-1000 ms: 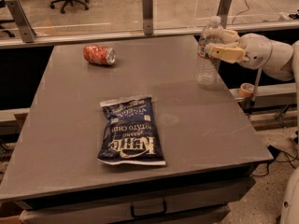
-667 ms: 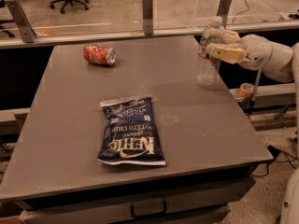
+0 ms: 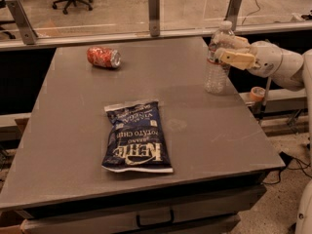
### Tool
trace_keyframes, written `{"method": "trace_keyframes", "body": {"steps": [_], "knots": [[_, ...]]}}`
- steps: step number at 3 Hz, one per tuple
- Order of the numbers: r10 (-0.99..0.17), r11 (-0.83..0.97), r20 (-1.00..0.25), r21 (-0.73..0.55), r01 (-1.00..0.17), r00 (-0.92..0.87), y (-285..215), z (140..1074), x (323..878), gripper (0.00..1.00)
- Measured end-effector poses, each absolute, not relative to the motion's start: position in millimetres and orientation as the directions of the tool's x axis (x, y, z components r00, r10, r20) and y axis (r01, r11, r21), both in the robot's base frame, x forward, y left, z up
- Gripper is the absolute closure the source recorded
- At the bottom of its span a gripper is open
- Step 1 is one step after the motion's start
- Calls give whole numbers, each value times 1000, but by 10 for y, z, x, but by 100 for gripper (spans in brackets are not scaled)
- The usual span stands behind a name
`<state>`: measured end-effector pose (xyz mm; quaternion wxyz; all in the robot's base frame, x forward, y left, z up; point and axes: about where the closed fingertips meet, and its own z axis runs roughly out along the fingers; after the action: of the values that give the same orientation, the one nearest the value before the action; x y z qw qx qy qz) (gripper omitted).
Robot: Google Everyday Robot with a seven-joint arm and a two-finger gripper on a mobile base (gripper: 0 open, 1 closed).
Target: Place water bottle upright
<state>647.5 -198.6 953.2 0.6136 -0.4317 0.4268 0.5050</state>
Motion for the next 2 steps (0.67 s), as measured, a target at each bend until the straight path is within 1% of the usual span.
{"method": "trace_keyframes", "body": {"steps": [1, 2], "knots": [[277, 117, -954, -85, -989, 115, -2005, 9498, 6487, 85], [294, 126, -949, -79, -989, 113, -2046, 9470, 6494, 62]]}}
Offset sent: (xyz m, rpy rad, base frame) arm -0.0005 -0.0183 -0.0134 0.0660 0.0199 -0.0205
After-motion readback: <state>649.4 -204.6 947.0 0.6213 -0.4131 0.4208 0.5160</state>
